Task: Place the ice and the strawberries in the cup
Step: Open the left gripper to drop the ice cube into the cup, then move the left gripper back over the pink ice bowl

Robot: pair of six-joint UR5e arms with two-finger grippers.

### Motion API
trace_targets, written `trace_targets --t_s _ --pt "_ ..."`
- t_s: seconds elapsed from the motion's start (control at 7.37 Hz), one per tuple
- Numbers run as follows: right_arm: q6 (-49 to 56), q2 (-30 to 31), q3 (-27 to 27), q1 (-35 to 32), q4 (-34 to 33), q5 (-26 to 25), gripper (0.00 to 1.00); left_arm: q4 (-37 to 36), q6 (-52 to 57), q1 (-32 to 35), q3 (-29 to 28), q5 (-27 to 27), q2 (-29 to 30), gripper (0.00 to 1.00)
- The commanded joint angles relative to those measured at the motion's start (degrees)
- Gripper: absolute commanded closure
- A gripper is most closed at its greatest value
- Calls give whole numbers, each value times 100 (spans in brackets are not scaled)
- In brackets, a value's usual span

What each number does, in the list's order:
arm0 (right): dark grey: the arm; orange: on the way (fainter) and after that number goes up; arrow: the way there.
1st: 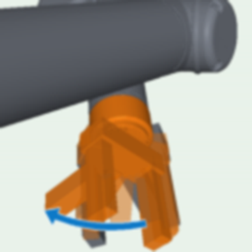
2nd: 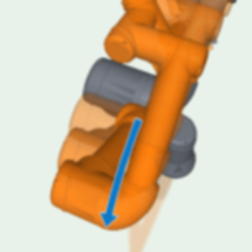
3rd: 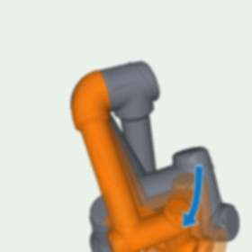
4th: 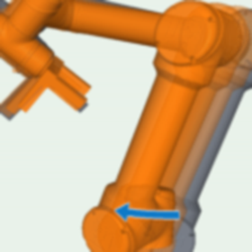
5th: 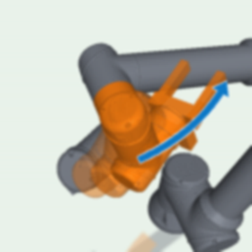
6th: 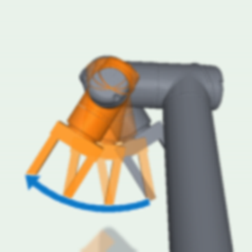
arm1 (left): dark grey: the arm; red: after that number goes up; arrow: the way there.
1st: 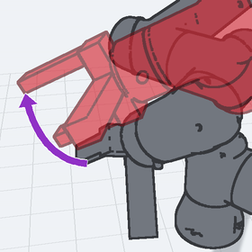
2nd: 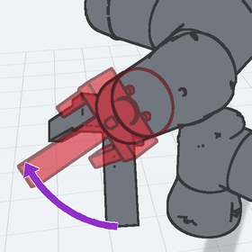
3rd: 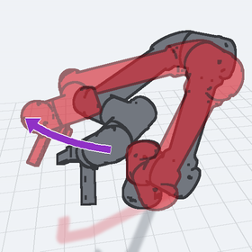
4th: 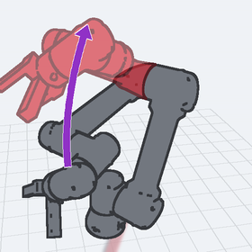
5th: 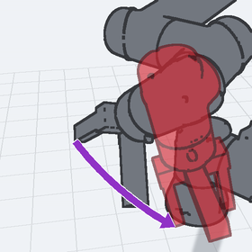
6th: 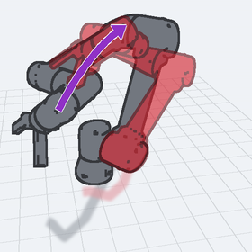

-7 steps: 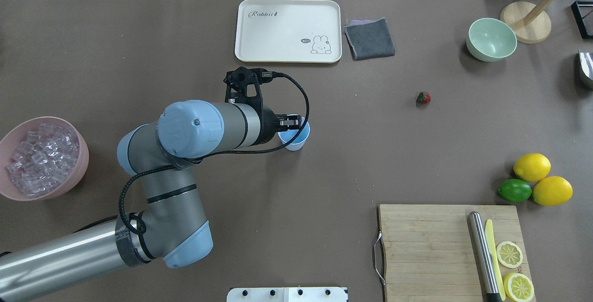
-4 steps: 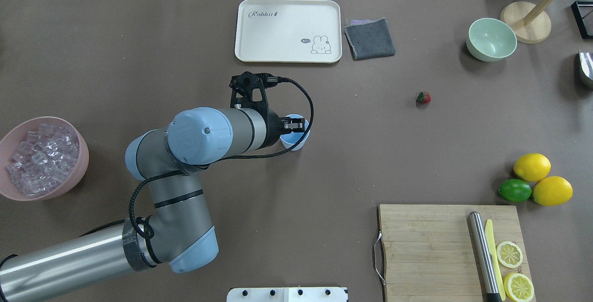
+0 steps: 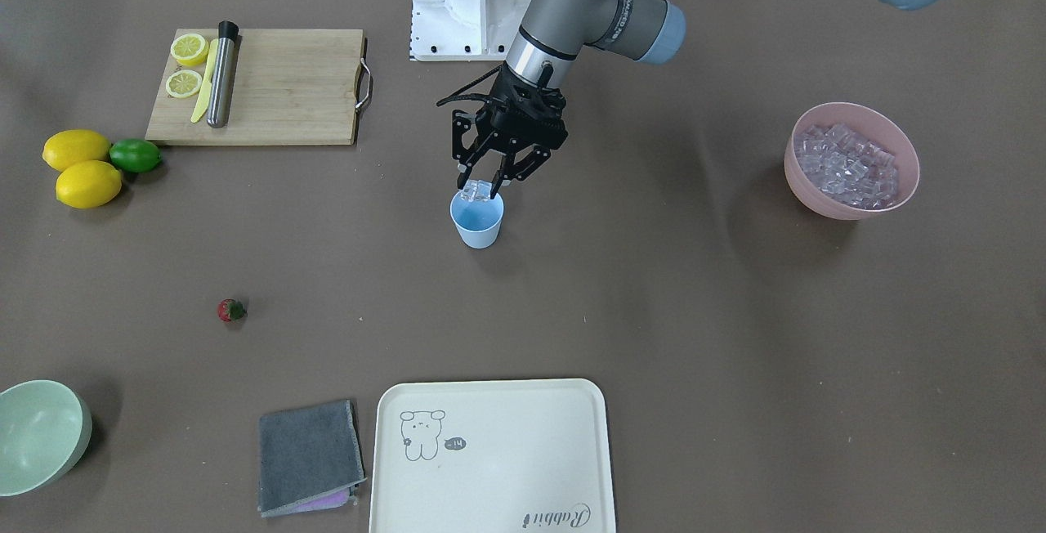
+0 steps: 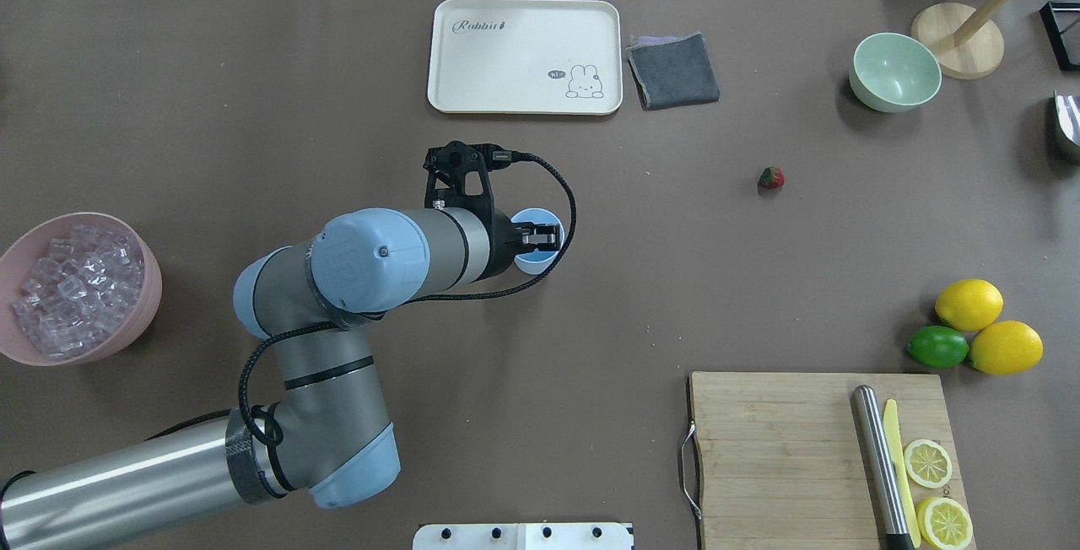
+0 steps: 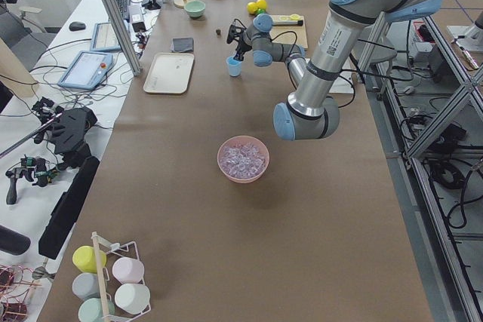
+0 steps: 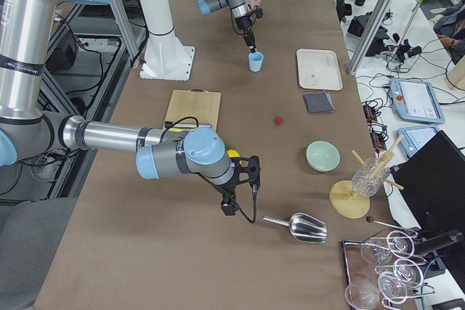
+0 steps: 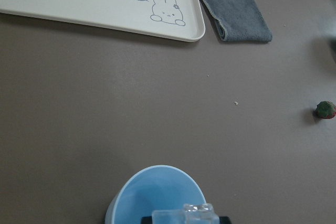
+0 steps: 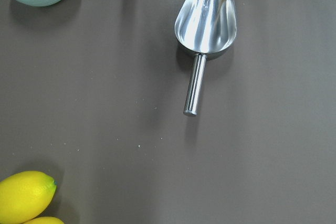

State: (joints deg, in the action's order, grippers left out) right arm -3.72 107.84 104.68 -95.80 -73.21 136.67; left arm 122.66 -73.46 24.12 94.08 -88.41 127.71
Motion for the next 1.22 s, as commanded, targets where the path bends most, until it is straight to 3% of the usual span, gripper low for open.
trace_targets --t_s 0.0,0.41,0.54,0.81,0.95,1.09 --pt "3 0 0 0 0 0 0 12 16 -3 13 17 -44 2" --pt "3 -8 0 0 9 0 0 -14 130 31 231 0 -184 2" --pt "3 -8 0 0 9 -9 0 -49 409 119 607 -209 -603 2" --pt "3 -8 0 0 18 -9 0 -1525 1128 880 1564 -1287 -1019 1" --pt "3 0 0 0 9 -9 0 -2300 1681 1093 2030 -1405 -1246 1" --pt "12 -8 -9 0 9 -26 0 -2586 2426 1208 2392 -1415 -1788 1"
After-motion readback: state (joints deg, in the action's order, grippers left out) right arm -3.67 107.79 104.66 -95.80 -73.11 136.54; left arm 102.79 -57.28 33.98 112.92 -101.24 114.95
